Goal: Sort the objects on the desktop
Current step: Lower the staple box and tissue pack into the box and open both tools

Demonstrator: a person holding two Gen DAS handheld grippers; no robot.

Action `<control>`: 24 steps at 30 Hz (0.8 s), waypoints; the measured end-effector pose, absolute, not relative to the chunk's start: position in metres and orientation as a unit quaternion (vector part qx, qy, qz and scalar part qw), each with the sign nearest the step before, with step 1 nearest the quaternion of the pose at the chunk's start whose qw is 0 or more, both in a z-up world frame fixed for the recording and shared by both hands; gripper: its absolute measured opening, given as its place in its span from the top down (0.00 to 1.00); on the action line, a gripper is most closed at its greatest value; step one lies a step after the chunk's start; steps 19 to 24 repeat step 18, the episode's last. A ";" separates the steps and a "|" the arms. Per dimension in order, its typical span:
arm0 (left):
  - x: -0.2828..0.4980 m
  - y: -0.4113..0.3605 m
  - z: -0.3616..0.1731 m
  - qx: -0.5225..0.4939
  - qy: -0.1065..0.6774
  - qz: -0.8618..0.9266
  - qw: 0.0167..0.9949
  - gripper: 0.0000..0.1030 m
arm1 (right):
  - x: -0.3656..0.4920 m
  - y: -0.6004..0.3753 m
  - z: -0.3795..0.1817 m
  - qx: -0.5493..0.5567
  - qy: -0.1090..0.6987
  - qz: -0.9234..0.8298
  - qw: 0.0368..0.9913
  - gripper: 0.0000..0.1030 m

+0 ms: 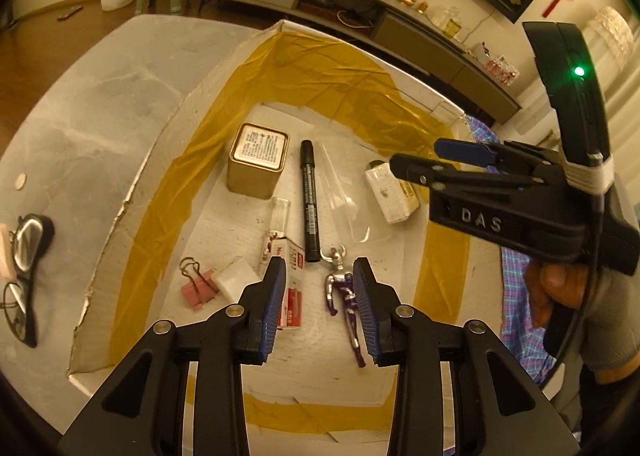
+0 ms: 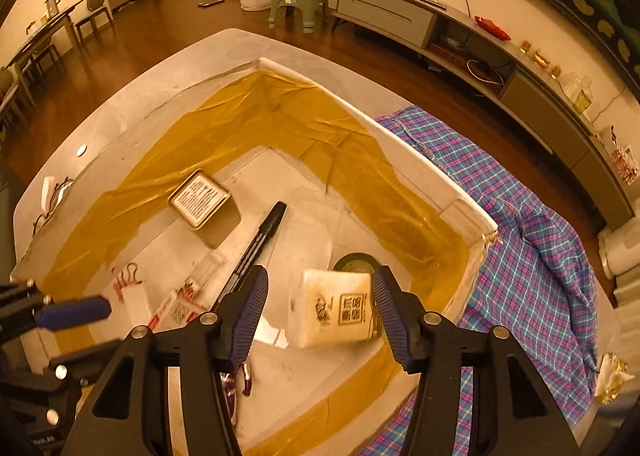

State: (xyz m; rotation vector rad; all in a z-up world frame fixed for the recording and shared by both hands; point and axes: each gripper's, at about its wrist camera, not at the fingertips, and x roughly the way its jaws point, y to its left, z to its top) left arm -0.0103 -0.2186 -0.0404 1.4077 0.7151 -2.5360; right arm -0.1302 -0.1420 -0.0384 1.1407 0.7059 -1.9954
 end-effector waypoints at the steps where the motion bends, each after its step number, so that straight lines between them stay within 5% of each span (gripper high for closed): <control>1: -0.009 -0.218 -0.039 0.468 0.235 -0.848 0.079 0.64 | -0.127 -0.141 -0.037 0.440 0.276 -0.774 0.361 0.45; 9: -0.001 -0.220 -0.036 0.460 0.228 -0.854 0.086 0.62 | -0.097 -0.136 -0.028 0.413 0.307 -0.775 0.366 0.43; 13: 0.005 -0.223 -0.030 0.439 0.233 -0.863 0.092 0.46 | -0.076 -0.130 -0.024 0.398 0.328 -0.771 0.373 0.43; 24: 0.015 -0.222 -0.018 0.411 0.218 -0.880 0.100 0.43 | -0.050 -0.119 -0.019 0.388 0.340 -0.764 0.387 0.42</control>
